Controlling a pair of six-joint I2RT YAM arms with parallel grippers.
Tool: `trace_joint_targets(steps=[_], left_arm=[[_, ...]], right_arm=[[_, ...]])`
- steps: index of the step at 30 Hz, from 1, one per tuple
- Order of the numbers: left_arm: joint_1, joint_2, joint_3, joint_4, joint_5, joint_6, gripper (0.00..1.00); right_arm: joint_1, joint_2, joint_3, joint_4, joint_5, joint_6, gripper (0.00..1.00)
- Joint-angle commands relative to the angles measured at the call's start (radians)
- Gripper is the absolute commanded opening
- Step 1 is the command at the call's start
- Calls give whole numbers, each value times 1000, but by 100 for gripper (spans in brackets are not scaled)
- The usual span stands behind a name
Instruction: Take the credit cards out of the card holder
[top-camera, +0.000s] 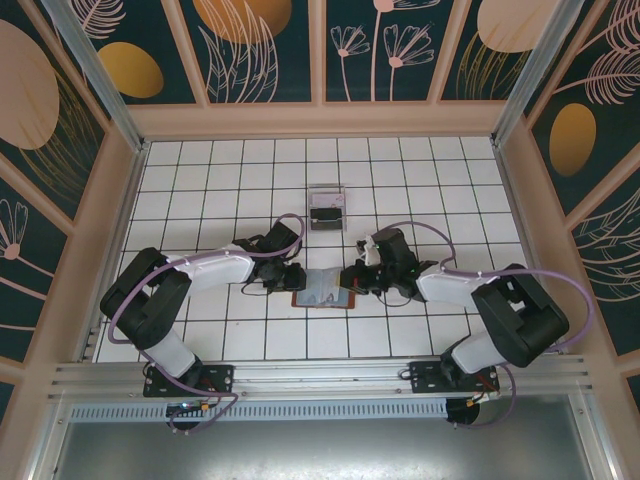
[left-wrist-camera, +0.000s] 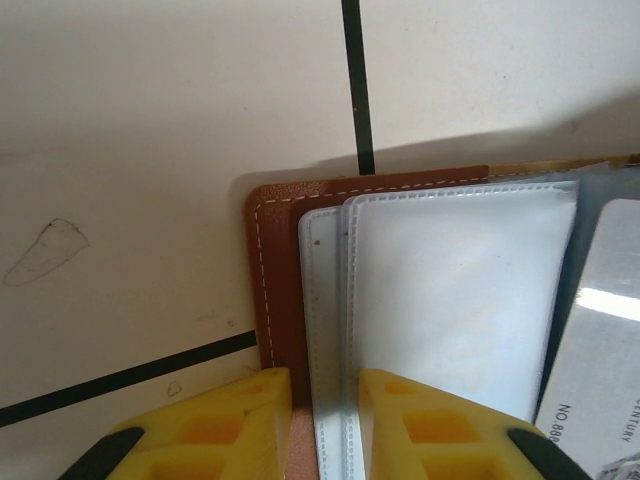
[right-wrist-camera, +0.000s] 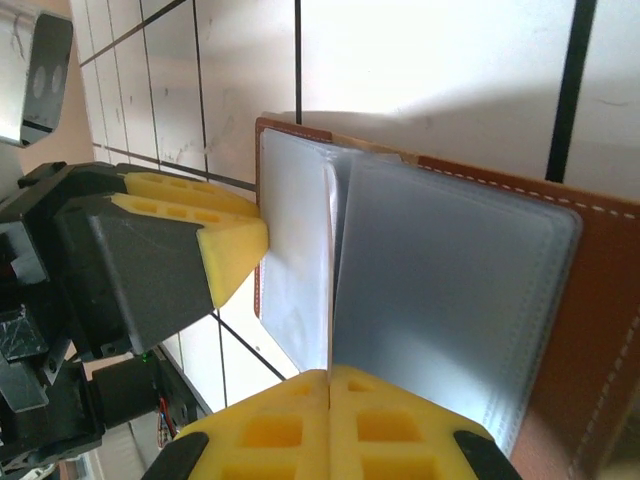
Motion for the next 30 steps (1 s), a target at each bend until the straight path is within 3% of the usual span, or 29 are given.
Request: trace_joint_targets(steps=[1, 9, 16, 26, 30], left_arm=[[-8, 26, 4, -57, -34, -6, 26], [-7, -10, 24, -44, -5, -10, 28], [-8, -44, 47, -47, -9, 3, 30], [-8, -72, 27, -47, -42, 14, 32], [-7, -79, 14, -52, -47, 24, 32]], right_arm=[[-10, -45, 16, -95, 38, -46, 5], [-10, -88, 113, -280, 145, -136, 5], [-7, -85, 247, -472, 260, -303, 4], [-8, -17, 431, -682, 451, -755, 1], [1, 31, 477, -773, 429, -970, 1]])
